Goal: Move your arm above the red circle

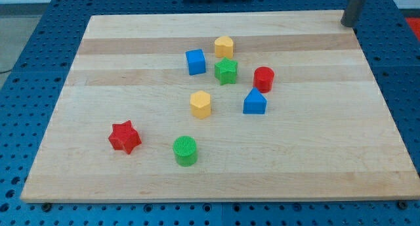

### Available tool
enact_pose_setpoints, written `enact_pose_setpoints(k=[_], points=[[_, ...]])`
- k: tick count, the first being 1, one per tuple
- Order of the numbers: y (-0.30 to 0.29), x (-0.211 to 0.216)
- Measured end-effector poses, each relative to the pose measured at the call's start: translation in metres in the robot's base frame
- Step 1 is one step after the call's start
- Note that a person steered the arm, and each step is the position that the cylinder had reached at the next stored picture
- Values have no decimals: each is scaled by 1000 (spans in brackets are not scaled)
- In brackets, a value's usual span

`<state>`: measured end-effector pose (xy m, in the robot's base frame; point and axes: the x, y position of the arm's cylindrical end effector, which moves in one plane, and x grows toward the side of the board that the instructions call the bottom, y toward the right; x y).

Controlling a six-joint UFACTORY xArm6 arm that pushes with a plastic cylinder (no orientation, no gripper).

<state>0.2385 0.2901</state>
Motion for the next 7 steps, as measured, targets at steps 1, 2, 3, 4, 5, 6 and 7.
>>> enact_pose_setpoints(k=[1,2,3,4,5,6,7], points=[[-3,-1],[-35,-21],[-56,-43],[-55,-42],[-56,-31],[-57,-13],[-58,-13]])
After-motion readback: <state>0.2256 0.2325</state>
